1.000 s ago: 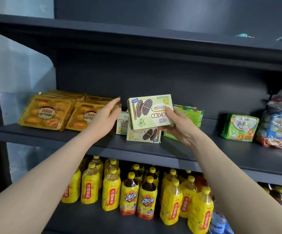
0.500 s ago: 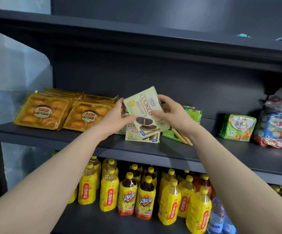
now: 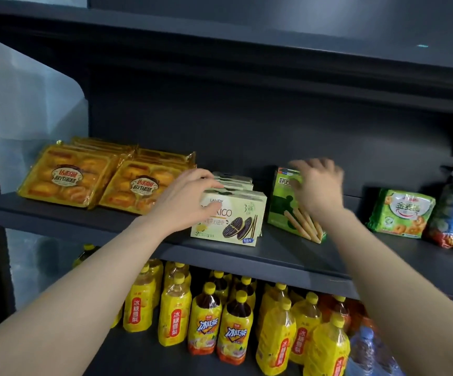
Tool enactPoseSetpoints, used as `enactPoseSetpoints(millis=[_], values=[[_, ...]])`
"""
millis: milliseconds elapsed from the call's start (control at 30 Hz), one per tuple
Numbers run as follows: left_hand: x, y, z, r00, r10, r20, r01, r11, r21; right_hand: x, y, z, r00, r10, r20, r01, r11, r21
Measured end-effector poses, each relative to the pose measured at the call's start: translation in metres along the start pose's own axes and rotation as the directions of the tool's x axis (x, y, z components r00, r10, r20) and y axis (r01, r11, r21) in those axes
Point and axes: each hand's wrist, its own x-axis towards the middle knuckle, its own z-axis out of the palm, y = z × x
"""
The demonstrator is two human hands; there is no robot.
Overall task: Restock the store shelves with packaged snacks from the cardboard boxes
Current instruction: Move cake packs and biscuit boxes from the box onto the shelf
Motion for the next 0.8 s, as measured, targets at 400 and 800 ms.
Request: enactPoseSetpoints(millis=[400, 800], values=[[0.039, 0.017, 0.031, 0.977, 0.044, 0.207, -0.107, 0.947, 0.303, 0.024, 0.082, 0.048, 0.919, 0.138, 0.371, -0.105, 0.989, -0.107], [0.035, 0.018, 0.029, 0.977, 0.014, 0.214, -0.076, 0.955, 0.286, 0.036, 0.074, 0.090, 0.964, 0.142, 0.225, -0.078, 0.959, -0.273]])
